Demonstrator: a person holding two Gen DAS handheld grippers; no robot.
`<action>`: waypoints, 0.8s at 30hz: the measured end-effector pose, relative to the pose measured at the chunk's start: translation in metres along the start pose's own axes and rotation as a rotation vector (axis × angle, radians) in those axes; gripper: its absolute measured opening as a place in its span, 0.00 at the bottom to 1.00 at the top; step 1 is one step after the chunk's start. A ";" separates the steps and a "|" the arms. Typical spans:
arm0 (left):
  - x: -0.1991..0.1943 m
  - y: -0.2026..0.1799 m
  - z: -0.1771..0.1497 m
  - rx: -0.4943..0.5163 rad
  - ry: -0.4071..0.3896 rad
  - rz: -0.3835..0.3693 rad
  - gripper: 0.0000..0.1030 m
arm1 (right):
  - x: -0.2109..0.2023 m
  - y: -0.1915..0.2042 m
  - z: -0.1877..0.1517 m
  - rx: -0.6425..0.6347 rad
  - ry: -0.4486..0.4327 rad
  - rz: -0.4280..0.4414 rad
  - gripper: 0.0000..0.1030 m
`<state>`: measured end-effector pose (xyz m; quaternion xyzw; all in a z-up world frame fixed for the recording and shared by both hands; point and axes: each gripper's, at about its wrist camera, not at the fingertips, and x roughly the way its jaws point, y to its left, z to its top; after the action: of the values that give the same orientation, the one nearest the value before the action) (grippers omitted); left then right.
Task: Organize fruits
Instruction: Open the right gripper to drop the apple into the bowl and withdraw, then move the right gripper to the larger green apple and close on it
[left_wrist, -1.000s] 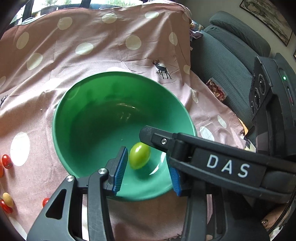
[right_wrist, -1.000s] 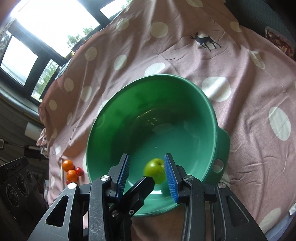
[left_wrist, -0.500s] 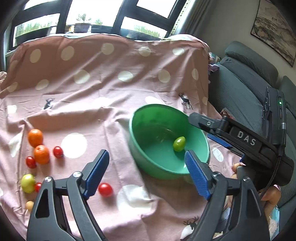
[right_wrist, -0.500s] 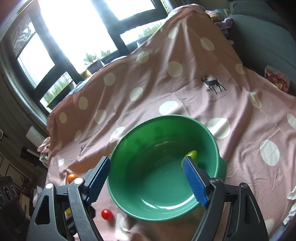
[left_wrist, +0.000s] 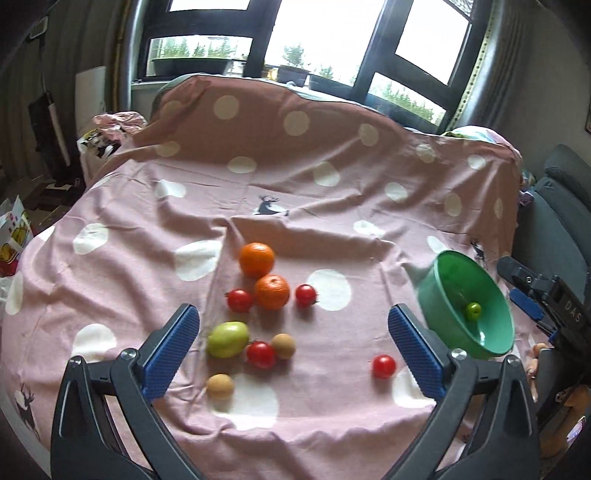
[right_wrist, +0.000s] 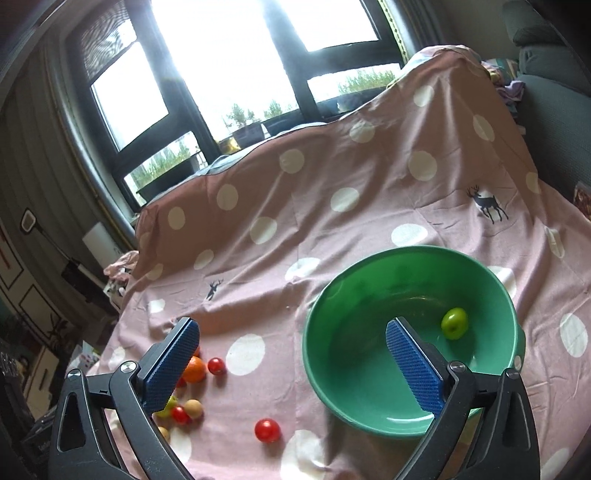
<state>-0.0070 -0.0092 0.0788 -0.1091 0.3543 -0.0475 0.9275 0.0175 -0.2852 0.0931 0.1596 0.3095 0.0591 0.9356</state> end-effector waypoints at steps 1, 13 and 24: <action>0.001 0.010 -0.003 -0.012 0.000 0.021 0.99 | 0.003 0.004 -0.002 -0.011 0.011 0.002 0.98; 0.024 0.086 -0.010 -0.185 0.047 0.110 0.99 | 0.044 0.053 -0.030 -0.062 0.221 0.165 0.98; 0.018 0.128 -0.007 -0.306 0.070 0.065 0.78 | 0.125 0.139 -0.066 -0.116 0.562 0.281 0.65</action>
<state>0.0031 0.1107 0.0325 -0.2361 0.3928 0.0333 0.8882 0.0763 -0.1104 0.0202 0.1247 0.5269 0.2468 0.8037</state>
